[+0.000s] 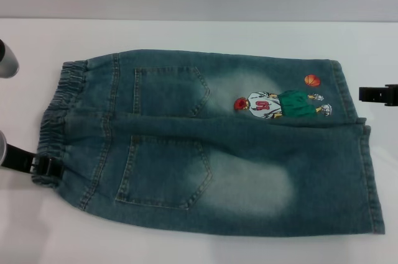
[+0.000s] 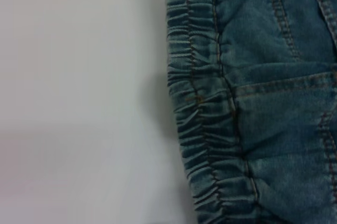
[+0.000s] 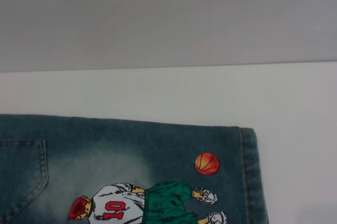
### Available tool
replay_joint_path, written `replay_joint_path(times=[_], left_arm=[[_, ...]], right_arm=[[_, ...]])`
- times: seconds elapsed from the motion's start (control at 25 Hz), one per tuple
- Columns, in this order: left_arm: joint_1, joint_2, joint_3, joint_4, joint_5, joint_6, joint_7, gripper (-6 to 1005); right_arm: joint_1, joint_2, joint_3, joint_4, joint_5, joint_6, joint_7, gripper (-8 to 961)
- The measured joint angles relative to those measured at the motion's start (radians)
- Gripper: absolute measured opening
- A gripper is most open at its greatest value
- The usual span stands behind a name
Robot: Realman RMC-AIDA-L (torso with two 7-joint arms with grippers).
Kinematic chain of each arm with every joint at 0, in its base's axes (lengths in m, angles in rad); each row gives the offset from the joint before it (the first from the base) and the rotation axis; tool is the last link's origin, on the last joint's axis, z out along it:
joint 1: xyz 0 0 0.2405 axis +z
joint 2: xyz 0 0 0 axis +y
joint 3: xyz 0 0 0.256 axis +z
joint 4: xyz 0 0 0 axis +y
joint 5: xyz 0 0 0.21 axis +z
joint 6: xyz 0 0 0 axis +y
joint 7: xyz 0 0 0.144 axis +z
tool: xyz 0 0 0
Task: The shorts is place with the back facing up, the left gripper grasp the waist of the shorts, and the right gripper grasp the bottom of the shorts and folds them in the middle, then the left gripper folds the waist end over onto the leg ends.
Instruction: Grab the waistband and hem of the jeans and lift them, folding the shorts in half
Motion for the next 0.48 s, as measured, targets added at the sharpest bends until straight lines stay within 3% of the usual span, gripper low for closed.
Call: replay_joint_path(times=[0.48], left_arm=[[-0.030, 0.000, 0.002, 0.072, 0.000, 0.018, -0.002, 614]], right_arm=[[0.003, -0.001, 0.000, 0.000, 0.000, -0.006, -0.003, 719]])
